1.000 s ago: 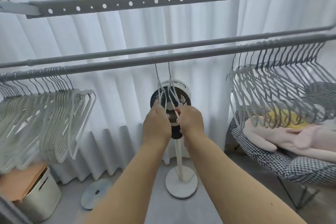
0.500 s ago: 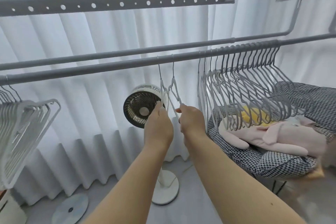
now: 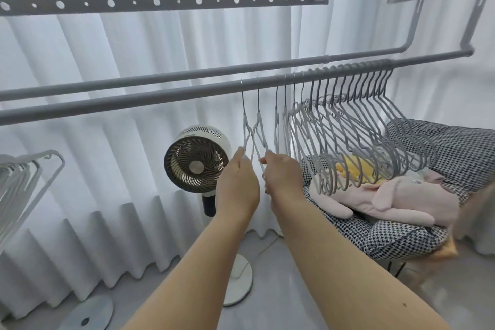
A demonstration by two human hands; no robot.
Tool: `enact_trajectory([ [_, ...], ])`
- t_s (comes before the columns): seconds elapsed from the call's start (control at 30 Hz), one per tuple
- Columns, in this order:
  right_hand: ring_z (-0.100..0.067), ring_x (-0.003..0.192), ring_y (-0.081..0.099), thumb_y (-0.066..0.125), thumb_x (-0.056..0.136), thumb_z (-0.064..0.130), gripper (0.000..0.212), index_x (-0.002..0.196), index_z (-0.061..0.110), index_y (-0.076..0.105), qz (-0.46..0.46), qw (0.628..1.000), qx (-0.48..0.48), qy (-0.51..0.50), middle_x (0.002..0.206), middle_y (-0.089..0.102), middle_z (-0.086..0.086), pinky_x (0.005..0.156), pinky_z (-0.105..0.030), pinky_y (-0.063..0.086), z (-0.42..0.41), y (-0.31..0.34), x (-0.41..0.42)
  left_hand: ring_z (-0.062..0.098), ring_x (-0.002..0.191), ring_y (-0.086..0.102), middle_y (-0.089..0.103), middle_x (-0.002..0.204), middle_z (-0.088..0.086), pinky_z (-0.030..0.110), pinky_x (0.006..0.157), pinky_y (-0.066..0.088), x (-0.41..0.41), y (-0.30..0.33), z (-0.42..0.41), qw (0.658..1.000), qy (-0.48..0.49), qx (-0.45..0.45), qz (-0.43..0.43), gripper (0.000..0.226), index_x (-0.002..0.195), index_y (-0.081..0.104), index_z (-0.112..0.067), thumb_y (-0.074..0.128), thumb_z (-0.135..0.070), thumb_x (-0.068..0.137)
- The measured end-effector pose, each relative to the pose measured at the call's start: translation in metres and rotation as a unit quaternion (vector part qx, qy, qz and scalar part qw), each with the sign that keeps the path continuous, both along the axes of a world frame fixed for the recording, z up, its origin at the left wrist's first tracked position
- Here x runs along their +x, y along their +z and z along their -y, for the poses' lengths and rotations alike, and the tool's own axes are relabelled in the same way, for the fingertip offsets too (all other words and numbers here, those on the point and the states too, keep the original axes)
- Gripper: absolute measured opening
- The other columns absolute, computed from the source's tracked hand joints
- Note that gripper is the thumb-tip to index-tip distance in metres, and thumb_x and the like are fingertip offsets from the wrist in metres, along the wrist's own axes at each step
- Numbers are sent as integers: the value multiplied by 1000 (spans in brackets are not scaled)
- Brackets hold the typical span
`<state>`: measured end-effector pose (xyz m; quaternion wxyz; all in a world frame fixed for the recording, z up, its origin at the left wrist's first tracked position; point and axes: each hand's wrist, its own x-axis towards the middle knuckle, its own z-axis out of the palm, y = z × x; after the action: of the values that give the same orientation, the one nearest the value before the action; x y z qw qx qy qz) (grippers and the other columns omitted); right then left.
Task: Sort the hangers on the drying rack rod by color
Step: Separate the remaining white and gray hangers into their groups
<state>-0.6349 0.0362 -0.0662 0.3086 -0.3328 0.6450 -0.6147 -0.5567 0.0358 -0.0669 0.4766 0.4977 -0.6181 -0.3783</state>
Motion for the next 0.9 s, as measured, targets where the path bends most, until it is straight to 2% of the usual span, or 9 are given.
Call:
enact_trajectory([
  [0.17,-24,60,47,46,90,29,34,92,1,64,2,1000,-2,-7,62,51,-7,63,-36,40,2,0,-3,12,140,37,43,152,-8,35,117,26,-5,2,3,1000,-6,1,0,47,147,43,-25,30,-28,102],
  [0.27,-24,57,47,46,90,29,33,90,1,64,6,1000,-1,-10,60,51,-6,63,-36,40,1,2,-5,13,140,37,42,152,-9,39,117,28,-7,1,4,1000,-13,9,-5,47,147,42,-26,31,-28,101],
  [0.4,-20,48,45,47,91,27,25,78,13,64,13,1000,-6,-4,54,51,-3,62,-35,40,-3,5,-8,33,130,51,55,141,-3,51,109,40,-11,1,3,999,-25,25,-19,63,145,44,-32,28,-43,85],
  [0.47,-20,48,46,46,91,27,25,78,14,63,10,1000,-6,-5,54,51,-2,62,-36,41,-3,5,-9,36,127,53,57,140,-4,53,106,41,-12,2,3,999,-26,28,-20,67,144,45,-33,27,-44,80],
  [0.8,-19,51,49,46,92,29,25,76,18,62,10,1000,-14,-4,56,54,-2,64,-37,43,-3,4,-11,36,129,51,56,139,9,56,105,42,-18,-1,6,999,-32,26,-22,69,144,45,-32,26,-45,79],
  [0.9,-18,50,50,46,94,29,26,76,18,61,11,1000,-16,-3,56,53,-2,64,-37,43,-2,4,-11,35,129,51,57,139,7,56,105,42,-18,-1,7,999,-34,28,-26,69,145,44,-32,26,-45,79],
])
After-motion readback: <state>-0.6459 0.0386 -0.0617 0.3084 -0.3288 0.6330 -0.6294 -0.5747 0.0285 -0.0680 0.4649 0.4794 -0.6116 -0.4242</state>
